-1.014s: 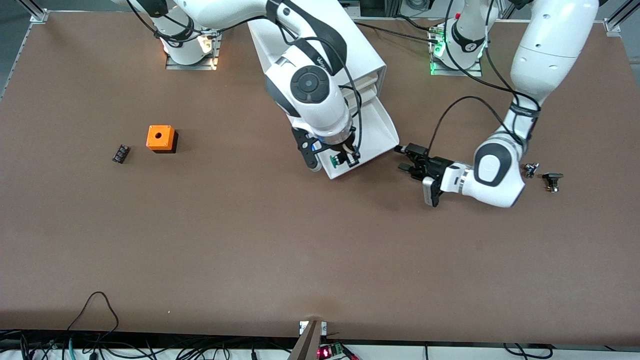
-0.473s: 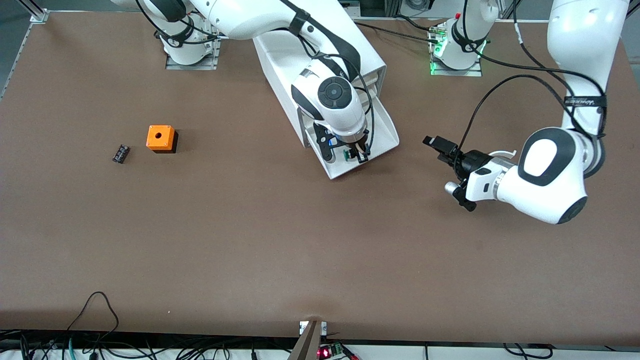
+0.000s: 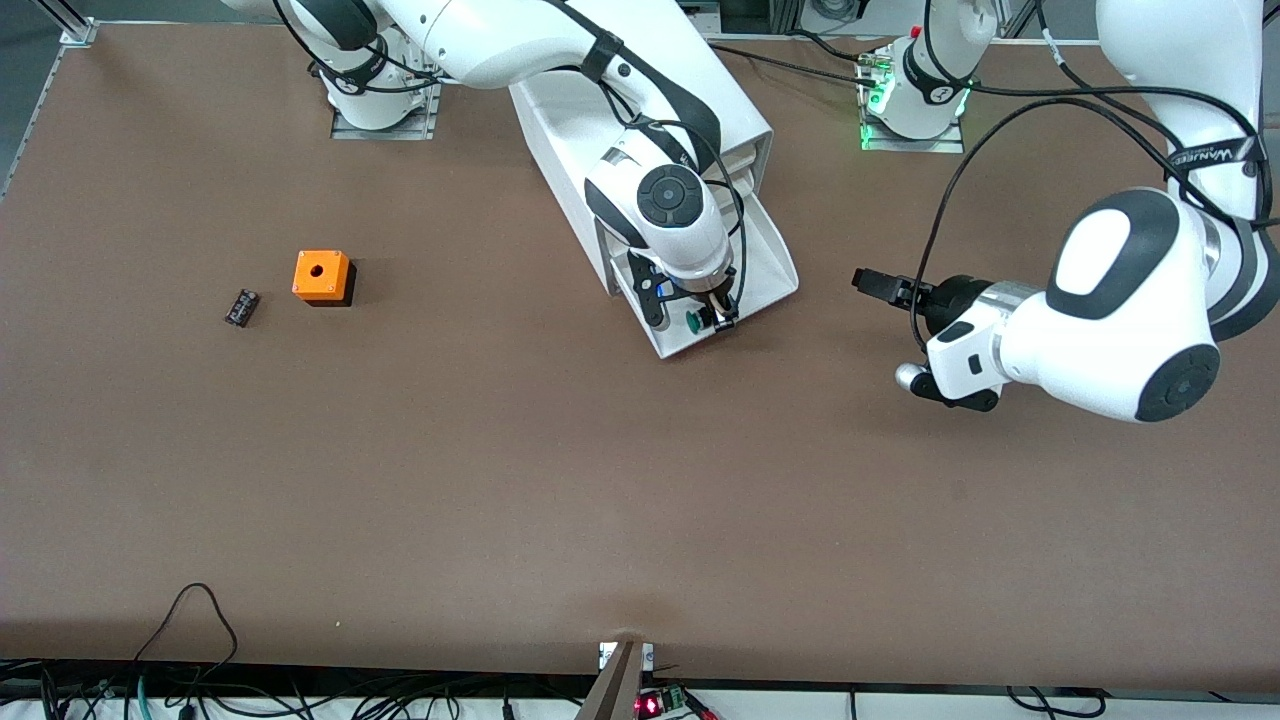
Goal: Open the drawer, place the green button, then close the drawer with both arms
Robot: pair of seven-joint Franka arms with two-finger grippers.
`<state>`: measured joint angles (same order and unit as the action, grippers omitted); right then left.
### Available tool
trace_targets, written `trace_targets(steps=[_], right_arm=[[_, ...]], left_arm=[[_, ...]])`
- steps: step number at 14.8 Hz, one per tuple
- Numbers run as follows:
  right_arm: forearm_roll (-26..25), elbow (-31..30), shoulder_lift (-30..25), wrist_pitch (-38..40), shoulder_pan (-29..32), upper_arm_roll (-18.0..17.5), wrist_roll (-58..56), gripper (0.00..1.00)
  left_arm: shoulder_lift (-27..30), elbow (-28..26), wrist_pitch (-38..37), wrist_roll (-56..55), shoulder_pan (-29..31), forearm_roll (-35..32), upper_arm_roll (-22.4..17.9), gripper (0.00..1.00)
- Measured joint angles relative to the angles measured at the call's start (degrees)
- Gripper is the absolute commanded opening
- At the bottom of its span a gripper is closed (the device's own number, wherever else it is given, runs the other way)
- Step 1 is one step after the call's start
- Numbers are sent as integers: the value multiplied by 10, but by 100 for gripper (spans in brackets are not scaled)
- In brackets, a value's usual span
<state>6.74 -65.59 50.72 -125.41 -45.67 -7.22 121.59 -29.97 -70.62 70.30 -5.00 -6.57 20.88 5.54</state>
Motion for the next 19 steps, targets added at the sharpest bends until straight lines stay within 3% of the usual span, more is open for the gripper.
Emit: trace_targets(steps=[3,6,10,15,19], right_arm=[[-15,6,-9,2,8,21,-37,100],[-17,7,-27,14,34,35,-154,100],[-17,8,-62,78,97,36,-353,100],[-16,6,-100,186,175,38,-603,100],[-15,-29,-133,221,241,39,-790,100]], left_arm=[[5,21,1,-18,-25,-96,0,100],[6,46,28,-18,-36,-162,0,100],[0,48,122,-18,-37,-175,-5,100],[-18,40,162,-75,-40,-179,-6,100],[-29,-27,253,-180,-61,-179,-3,100]])
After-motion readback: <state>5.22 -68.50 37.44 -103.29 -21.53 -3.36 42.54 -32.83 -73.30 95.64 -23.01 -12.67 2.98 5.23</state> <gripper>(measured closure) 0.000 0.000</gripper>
